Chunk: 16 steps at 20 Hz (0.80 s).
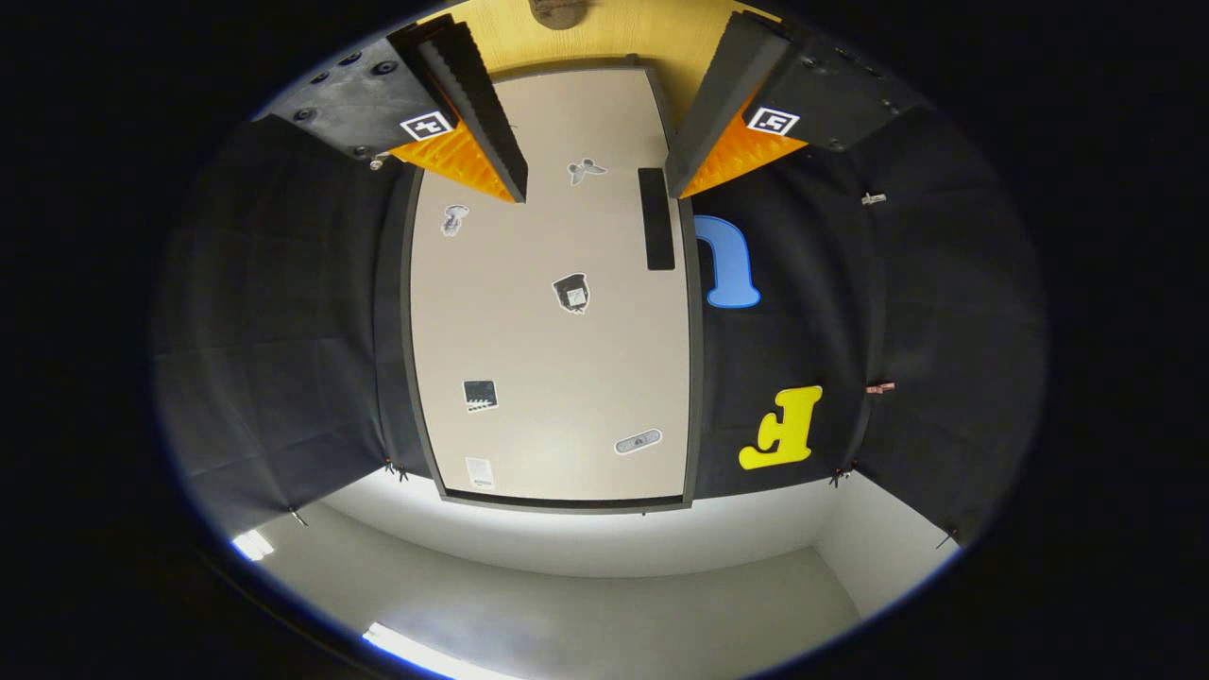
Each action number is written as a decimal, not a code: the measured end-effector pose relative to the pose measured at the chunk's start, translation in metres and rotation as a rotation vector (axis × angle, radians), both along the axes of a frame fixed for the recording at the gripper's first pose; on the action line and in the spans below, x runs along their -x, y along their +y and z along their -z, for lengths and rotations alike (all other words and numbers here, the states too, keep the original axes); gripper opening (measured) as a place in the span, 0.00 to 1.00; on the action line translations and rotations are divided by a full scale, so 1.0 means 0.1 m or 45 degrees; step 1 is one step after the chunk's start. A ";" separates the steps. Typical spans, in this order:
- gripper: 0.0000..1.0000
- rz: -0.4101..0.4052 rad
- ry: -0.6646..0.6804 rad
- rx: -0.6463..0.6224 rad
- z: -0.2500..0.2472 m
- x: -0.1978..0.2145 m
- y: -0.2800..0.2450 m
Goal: Open the shoe cabinet door, grab the shoes and put them into the shoe cabinet, then close the shoe cabinet door.
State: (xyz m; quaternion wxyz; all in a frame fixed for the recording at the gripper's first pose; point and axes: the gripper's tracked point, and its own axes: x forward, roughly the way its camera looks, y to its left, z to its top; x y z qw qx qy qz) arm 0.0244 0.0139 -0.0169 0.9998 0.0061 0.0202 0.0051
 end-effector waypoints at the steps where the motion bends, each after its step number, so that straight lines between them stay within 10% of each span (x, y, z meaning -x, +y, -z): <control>1: 0.96 -0.007 0.005 0.001 0.02 -0.04 0.04; 16: 0.96 -0.049 0.071 -0.007 0.45 -1.28 0.61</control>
